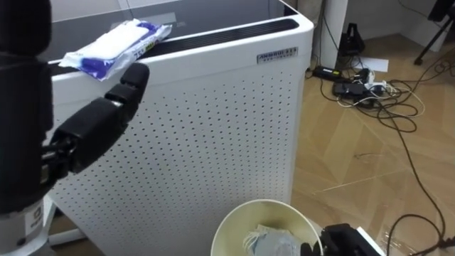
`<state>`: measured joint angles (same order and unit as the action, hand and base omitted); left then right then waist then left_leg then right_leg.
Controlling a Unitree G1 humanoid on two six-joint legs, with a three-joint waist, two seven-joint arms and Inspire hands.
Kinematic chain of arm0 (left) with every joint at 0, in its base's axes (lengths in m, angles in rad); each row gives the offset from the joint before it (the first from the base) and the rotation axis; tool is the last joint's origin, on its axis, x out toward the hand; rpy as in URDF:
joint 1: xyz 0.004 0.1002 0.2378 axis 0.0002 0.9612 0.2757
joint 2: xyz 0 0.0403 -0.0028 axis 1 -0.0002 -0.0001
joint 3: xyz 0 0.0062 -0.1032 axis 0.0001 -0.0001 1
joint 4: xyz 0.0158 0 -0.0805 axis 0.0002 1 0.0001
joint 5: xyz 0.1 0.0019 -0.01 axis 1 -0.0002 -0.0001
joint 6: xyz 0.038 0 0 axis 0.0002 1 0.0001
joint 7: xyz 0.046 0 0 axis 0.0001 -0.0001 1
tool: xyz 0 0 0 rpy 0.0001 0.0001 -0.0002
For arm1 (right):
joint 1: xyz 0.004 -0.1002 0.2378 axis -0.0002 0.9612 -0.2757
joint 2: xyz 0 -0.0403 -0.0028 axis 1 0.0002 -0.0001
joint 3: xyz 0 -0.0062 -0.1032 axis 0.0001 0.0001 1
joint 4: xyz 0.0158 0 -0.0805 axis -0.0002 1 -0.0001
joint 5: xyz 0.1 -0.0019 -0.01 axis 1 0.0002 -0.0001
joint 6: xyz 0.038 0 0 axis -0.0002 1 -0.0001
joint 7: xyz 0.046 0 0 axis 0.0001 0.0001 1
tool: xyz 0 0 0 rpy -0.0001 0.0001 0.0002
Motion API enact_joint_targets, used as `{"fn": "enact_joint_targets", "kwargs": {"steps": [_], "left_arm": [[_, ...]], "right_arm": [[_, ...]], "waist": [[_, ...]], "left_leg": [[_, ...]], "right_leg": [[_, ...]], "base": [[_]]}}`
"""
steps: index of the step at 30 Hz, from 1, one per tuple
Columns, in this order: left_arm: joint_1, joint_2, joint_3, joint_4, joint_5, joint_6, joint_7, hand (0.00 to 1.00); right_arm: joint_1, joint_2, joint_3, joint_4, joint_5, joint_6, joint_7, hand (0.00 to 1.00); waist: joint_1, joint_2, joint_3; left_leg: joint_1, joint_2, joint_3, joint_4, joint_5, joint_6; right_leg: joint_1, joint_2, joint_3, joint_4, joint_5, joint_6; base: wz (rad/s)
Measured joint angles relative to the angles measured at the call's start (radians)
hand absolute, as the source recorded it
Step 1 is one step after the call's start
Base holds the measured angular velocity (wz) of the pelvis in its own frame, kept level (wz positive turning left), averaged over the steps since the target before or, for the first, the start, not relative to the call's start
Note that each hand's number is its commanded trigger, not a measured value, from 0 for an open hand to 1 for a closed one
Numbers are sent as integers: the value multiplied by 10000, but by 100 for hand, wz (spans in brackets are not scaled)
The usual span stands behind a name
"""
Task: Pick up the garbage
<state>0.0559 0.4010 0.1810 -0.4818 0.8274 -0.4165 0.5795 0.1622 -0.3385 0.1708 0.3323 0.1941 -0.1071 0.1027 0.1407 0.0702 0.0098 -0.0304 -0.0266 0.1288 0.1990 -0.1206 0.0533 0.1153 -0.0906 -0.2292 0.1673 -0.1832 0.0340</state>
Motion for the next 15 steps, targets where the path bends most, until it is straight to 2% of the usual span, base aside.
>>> {"fn": "enact_joint_targets", "kwargs": {"steps": [5, 13, 15], "left_arm": [[369, 420, -110, 545, 17, 336, -661, 0], [522, 552, -107, 780, 106, 632, -1344, 0], [516, 746, -108, 931, 102, 727, -1427, 0]], "right_arm": [[-8, -153, -1, 1, -44, 0, 216, 100], [-11, -163, -87, 6, -39, 0, 464, 100], [-18, -226, -103, 6, -39, 0, 458, 100]], "waist": [[-104, 125, -6], [-296, 231, -9], [-305, 253, -1]], "left_leg": [[-24, -6, -42, 28, 2, 4], [-75, -19, -56, -3, 3, 9], [-108, -19, -57, -6, 4, 9]], "right_leg": [[7, -13, -51, 10, 1, 1], [-29, -26, -91, -5, 2, 4], [-54, -26, -107, -13, 1, 4]], "base": [[2], [1], [0]]}}
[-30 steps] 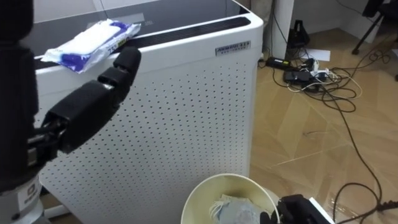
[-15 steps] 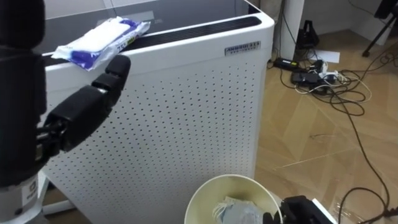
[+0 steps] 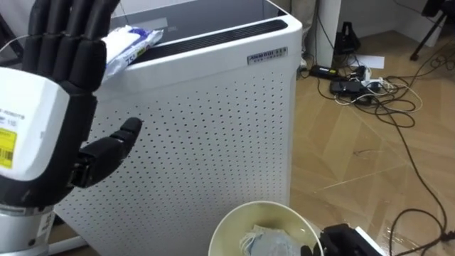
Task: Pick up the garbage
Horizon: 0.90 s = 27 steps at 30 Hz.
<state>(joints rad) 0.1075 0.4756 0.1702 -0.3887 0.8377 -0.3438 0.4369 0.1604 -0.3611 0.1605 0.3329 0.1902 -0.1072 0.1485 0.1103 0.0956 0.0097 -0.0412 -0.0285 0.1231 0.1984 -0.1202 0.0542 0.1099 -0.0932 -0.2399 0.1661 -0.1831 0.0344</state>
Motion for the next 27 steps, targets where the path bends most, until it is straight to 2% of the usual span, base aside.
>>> {"fn": "enact_joint_targets", "kwargs": {"steps": [3, 11, 15, 19, 24, 27], "left_arm": [[-5, 243, 0, 246, -6, 149, -162, 0], [-25, 254, 7, 930, -64, 373, -371, 0], [-78, 501, 102, 1049, -73, 407, -636, 0], [-341, 570, 261, 1050, -73, 569, -986, 0], [-642, 1090, 626, 1047, -189, 722, -1162, 0], [-687, 1237, 638, 1046, -201, 842, -1179, 0]], "right_arm": [[-43, -119, -1, 0, 2, 0, 7, 100], [-44, -241, 0, -1, 2, 0, -62, 100], [-42, -265, -1, -1, -37, 0, -64, 100], [-43, -304, -4, -1, -35, 0, -53, 100], [-42, -381, -8, -2, -36, 0, -52, 100], [-42, -411, -7, -2, -36, 0, -47, 100]], "waist": [[-2, 37, 22], [23, 47, 49], [41, 55, 51], [97, 90, 65], [123, 263, 31], [133, 307, 11]], "left_leg": [[-3, 0, 1, -7, -2, 2], [-62, -1, 7, 0, -3, 4], [-71, 4, 17, 2, -3, 4], [-87, 6, 14, 22, -4, 5], [-90, -3, 23, 15, -3, 6], [-54, -1, 29, 0, -2, 6]], "right_leg": [[2, -1, -23, -3, 0, 0], [-66, -6, -36, 5, 0, 1], [-79, -5, -42, 4, 0, 1], [-80, -8, -58, 5, 0, 1], [-99, -30, -63, 7, -1, 2], [-73, -30, -64, 5, -2, 3]], "base": [[0], [0], [0], [0], [0], [0]]}}
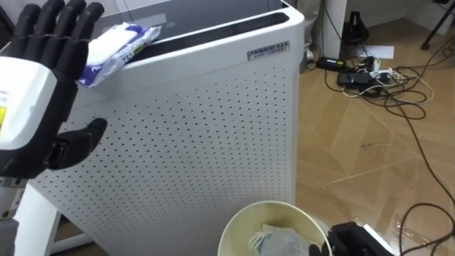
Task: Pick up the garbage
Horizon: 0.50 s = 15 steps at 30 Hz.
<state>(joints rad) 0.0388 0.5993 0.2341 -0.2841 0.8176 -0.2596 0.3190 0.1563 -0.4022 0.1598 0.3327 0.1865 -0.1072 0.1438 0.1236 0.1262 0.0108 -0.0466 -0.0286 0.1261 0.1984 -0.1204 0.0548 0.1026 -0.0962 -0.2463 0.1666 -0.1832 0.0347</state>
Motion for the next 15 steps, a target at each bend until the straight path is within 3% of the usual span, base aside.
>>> {"fn": "enact_joint_targets", "kwargs": {"steps": [10, 15], "left_arm": [[-9, 163, -1, 0, -35, 181, -101, 0], [-333, 740, -6, 132, -66, 247, -94, 0]], "right_arm": [[-1, -91, 30, 0, 0, 0, 1, 100], [0, -90, 53, 0, 36, 5, -105, 100]], "waist": [[96, 33, 6], [101, 149, 56]], "left_leg": [[53, 5, 25, -20, 0, 0], [30, -4, 27, -3, -1, 2]], "right_leg": [[3, -3, 28, 0, -2, 3], [17, -9, 25, 9, -1, 4]], "base": [[-1], [0]]}}
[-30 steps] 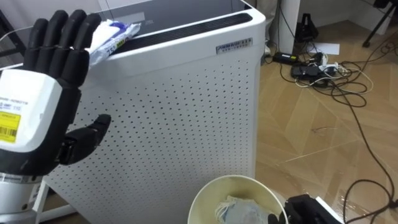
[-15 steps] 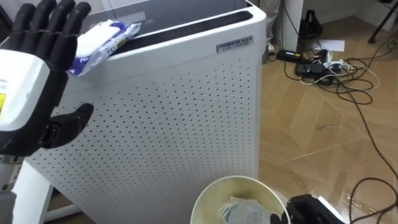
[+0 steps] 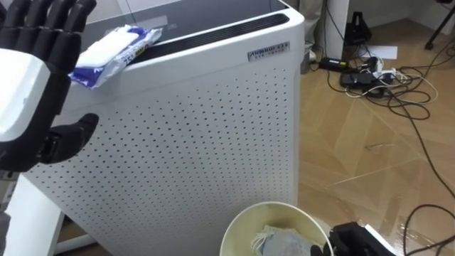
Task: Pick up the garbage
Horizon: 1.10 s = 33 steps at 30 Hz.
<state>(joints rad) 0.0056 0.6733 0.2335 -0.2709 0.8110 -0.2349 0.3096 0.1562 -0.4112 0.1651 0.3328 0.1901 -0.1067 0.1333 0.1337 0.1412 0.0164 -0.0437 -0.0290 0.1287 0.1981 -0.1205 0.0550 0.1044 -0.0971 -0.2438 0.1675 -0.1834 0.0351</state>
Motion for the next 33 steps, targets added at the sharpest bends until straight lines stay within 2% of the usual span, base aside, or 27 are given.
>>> {"fn": "enact_joint_targets", "kwargs": {"steps": [2, 6, 10, 14, 22, 24, 26, 27, 31, 33], "left_arm": [[-107, 123, -8, 0, -206, 62, -1, 0], [-143, 127, -9, 1, -615, 294, -176, 0], [-146, 128, -10, 6, -733, 531, -605, 0], [-147, 123, -90, 28, -810, 734, -1397, 0], [-258, 123, -412, 166, -1043, 836, -2998, 0], [-651, 135, -544, 412, -1322, 890, -3511, 0], [-1008, 141, -710, 618, -1549, 1117, -3880, 0], [-1218, 146, -795, 703, -1621, 1246, -4065, 0], [-1557, 163, -816, 920, -2010, 1352, -4500, 0], [-1646, 226, -815, 1267, -2342, 1428, -4666, 0]], "right_arm": [[0, -1, 0, 0, 0, 17, -64, 100], [-1, -8, -2, 0, 11, 236, -131, 100], [-5, -8, 0, 0, 8, 374, -72, 100], [-5, -6, 0, 0, 4, 405, 135, 100], [-5, 11, 31, 0, -5, 418, 565, 100], [-47, 13, 92, 0, -11, 443, 569, 100], [-70, 8, 105, -1, -13, 446, 570, 100], [-71, 9, 129, -1, -13, 455, 575, 100], [-85, -28, 189, -6, -11, 548, 516, 100], [-150, -152, 188, -14, -13, 613, 505, 100]], "waist": [[-4, 79, 7], [-34, 231, -42], [-102, 251, -51], [-228, 243, -45], [-348, 245, 6], [-352, 253, 56], [-343, 279, 70], [-325, 284, 69], [-322, 319, 52], [-295, 435, 50]], "left_leg": [[-20, -2, 1, 4, -2, 2], [-50, -3, 3, 1, -4, 7], [-66, 1, -5, 8, -5, 7], [-117, -11, -3, 48, -15, 24], [-142, -9, -6, 56, -18, 27], [-239, -8, 4, 93, -17, 28], [-292, -18, 17, 112, -24, 38], [-300, -20, 27, 109, -29, 45], [-254, -22, 56, 67, -32, 50], [-187, -19, 88, 40, -32, 50]], "right_leg": [[-17, -5, -2, 7, 0, 1], [-49, -11, -22, 8, -3, 6], [-61, -9, -29, 11, -5, 9], [-70, -20, -45, 10, -14, 24], [-107, -20, -52, 26, -20, 33], [-178, -18, -53, 37, -20, 33], [-213, -30, -55, 39, -19, 33], [-224, -36, -55, 40, -20, 34], [-222, -42, -35, 39, -25, 41], [-189, -43, -22, 39, -28, 46]], "base": [[0], [0], [0], [3], [0], [0], [0], [0], [0], [-4]]}}
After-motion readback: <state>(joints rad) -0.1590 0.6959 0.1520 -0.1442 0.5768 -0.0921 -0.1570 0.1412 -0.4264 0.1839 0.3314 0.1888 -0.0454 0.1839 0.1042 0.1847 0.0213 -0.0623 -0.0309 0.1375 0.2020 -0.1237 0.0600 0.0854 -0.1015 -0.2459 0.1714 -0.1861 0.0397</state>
